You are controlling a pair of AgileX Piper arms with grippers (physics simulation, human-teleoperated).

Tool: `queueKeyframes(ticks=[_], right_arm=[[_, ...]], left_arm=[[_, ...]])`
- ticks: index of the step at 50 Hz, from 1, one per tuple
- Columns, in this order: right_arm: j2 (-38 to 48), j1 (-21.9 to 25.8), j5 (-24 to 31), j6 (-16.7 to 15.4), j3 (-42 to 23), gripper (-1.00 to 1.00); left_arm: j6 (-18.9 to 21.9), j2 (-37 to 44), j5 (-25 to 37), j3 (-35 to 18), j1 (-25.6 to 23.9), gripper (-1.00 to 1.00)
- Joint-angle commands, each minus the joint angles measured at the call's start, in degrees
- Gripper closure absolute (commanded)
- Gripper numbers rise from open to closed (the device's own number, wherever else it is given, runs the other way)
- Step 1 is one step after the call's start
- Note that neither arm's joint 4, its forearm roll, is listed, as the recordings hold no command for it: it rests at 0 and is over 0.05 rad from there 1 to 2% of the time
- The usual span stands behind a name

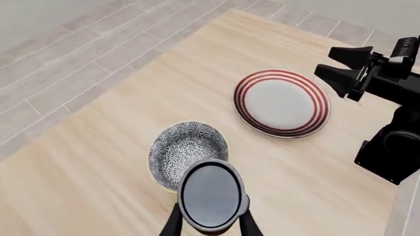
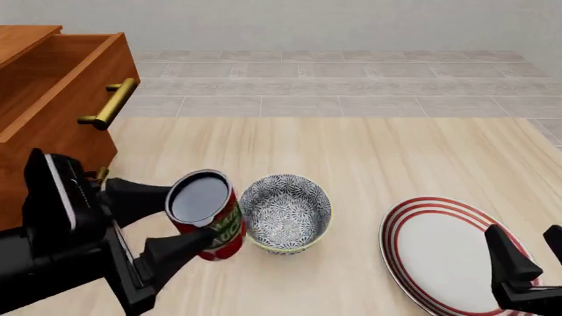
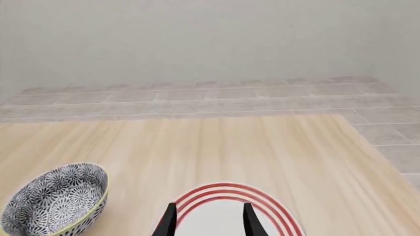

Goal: Put the ketchup in the top drawer of the cabinet.

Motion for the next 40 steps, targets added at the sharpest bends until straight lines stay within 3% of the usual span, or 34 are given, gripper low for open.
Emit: queueKeyframes(ticks=[1, 11, 24, 29, 31, 33, 35, 40], right_arm=[[9.3, 0.7, -9.2, -0.2, 0.0, -1.0], [13.1, 0.6, -12.5, -0.8, 0.0, -1.0], [16.1, 1.3, -15.3, -1.3, 0.0, -1.0], [25.6, 1.4, -24.6, -1.8, 0.0, -1.0], [25.6, 1.4, -24.6, -1.8, 0.0, -1.0], [31.7, 1.8, -30.8, -2.4, 0.0, -1.0], [34.4, 2.1, -33.6, -3.2, 0.0, -1.0], [37.5, 2.8, -36.9, -4.4, 0.0, -1.0]], left_arm=[[1.2, -10.3, 10.6, -2.0, 4.9, 1.0], [0.9, -16.3, 20.0, -6.4, 12.1, 1.0], [1.6, -17.2, 22.7, -9.2, 15.6, 1.0], [1.9, -18.5, 24.9, -11.3, 17.0, 1.0], [1.9, -18.7, 25.4, -11.7, 16.9, 1.0], [2.0, -19.3, 26.4, -12.5, 16.9, 1.0], [2.5, -19.9, 27.1, -12.9, 17.0, 1.0], [3.0, -21.0, 27.9, -13.3, 17.0, 1.0]])
